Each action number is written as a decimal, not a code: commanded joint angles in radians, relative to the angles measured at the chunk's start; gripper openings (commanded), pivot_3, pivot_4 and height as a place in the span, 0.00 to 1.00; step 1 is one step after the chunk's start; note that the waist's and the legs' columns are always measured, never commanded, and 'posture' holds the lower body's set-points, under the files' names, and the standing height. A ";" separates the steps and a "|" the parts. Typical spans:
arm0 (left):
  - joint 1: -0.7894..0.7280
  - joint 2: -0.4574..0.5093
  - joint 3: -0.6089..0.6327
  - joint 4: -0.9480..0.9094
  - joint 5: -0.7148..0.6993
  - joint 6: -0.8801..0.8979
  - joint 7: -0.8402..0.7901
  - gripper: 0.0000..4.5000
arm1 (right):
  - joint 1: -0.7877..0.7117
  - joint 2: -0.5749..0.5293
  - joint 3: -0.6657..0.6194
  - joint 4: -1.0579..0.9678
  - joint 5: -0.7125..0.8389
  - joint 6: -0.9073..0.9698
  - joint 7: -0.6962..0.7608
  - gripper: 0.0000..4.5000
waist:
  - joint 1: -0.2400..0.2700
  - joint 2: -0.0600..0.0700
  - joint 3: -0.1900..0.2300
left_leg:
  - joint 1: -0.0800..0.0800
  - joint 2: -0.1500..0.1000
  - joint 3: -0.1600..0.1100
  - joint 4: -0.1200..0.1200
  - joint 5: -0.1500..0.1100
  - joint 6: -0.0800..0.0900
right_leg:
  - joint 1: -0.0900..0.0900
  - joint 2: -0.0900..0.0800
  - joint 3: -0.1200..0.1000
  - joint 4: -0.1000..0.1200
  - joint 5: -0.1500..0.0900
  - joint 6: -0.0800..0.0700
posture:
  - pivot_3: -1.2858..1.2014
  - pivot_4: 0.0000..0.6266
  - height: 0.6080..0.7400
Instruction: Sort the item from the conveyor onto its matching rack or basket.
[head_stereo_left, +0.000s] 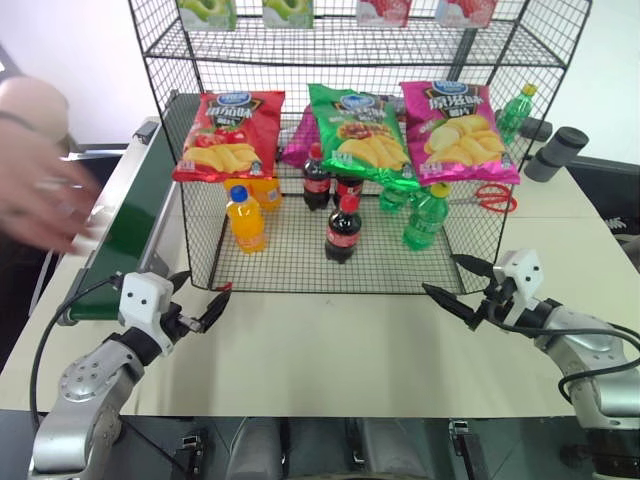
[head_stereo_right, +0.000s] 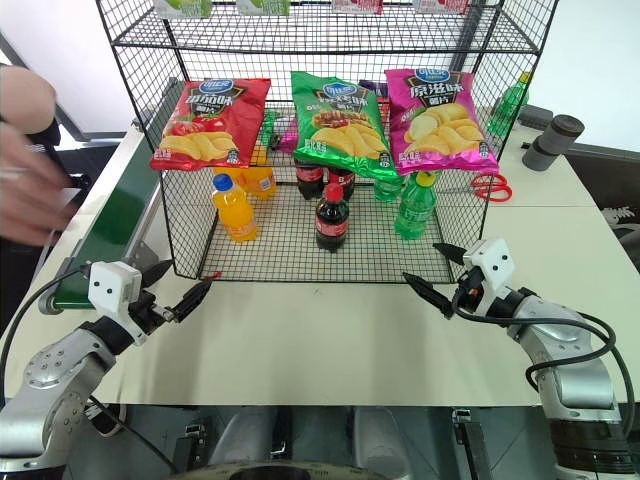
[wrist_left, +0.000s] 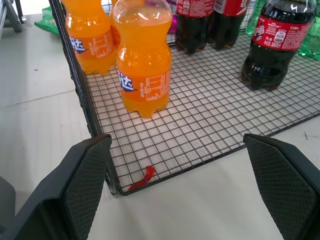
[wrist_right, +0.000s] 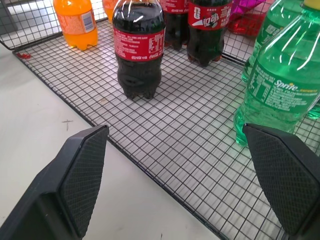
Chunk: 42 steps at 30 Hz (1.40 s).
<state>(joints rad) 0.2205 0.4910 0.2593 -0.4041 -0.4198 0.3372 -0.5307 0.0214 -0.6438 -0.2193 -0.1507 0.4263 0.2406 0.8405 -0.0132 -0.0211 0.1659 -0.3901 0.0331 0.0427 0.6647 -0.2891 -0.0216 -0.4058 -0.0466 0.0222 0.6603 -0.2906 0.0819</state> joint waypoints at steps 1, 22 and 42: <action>-0.009 0.010 0.022 -0.011 0.010 -0.021 0.000 1.00 | -0.009 -0.011 -0.029 -0.039 0.007 -0.001 -0.014 0.99 | 0.000 0.000 0.000 | 0.000 0.000 0.000 0.000 0.000 0.000 | 0.000 0.000 0.000 0.000 0.000 0.000 | 0.52 0.24 0.95; -0.011 0.006 0.012 -0.022 0.025 -0.011 0.012 1.00 | -0.036 0.003 -0.007 -0.007 -0.013 -0.017 -0.014 0.99 | -0.001 0.000 0.000 | 0.000 0.000 0.000 0.000 0.000 0.000 | 0.000 0.000 0.000 0.001 0.000 0.000 | 0.52 0.24 0.95; -0.016 0.014 0.028 -0.031 0.028 0.008 0.050 1.00 | -0.080 0.009 -0.002 0.036 -0.016 -0.016 -0.030 0.99 | 0.000 0.000 0.000 | 0.001 0.000 0.000 0.001 0.000 0.000 | 0.000 0.000 0.000 0.002 0.000 0.000 | 0.52 0.24 0.95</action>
<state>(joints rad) 0.2035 0.5017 0.2611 -0.3978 -0.3962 0.3599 -0.4860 -0.0438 -0.6377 -0.2065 -0.0908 0.3970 0.2265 0.8177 -0.0131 -0.0211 0.1659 -0.3894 0.0331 0.0428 0.6656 -0.2891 -0.0216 -0.4056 -0.0466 0.0224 0.6619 -0.2906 0.0820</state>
